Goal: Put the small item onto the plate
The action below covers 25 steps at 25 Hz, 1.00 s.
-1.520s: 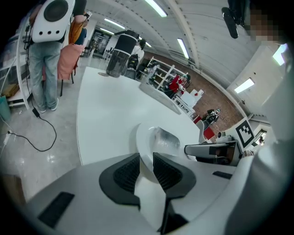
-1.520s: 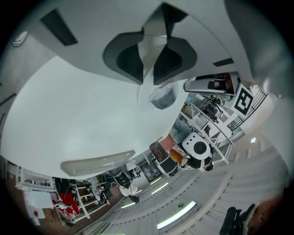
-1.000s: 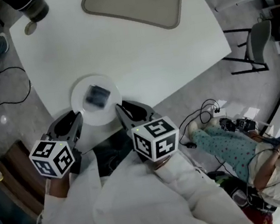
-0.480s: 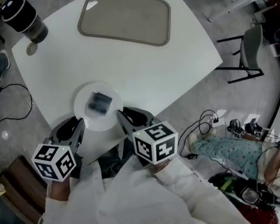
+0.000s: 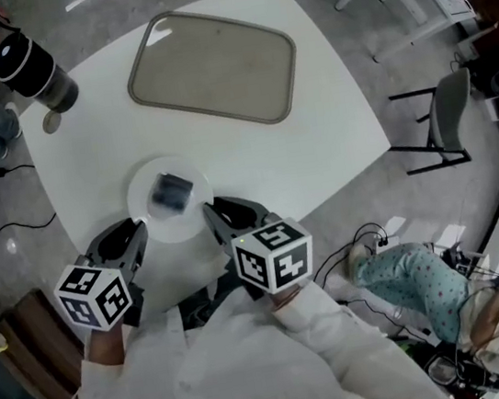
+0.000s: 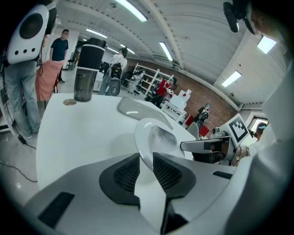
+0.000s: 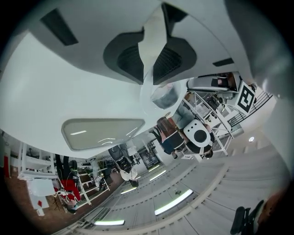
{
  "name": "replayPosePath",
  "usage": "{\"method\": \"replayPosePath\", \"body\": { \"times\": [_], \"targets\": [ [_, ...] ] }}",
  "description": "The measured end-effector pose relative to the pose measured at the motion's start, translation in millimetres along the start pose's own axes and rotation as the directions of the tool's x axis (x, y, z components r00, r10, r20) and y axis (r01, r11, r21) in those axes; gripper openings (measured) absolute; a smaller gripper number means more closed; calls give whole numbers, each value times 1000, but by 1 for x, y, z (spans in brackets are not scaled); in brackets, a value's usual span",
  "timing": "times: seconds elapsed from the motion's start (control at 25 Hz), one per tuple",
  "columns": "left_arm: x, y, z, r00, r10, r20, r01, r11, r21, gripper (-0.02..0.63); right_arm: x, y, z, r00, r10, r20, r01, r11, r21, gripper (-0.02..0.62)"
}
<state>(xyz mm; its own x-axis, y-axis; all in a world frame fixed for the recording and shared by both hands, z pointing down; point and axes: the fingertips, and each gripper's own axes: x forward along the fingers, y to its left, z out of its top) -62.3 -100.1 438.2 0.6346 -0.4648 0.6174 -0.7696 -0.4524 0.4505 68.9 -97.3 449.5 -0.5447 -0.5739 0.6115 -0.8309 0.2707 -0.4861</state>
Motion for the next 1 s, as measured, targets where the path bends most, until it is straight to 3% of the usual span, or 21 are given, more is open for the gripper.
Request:
{"method": "replayPosePath", "body": {
  "times": [1.0],
  "targets": [
    [136, -28, 111, 999, 34, 35, -34, 999, -16, 94, 17, -134, 125, 998, 53, 27, -54, 999, 2, 72]
  ]
}}
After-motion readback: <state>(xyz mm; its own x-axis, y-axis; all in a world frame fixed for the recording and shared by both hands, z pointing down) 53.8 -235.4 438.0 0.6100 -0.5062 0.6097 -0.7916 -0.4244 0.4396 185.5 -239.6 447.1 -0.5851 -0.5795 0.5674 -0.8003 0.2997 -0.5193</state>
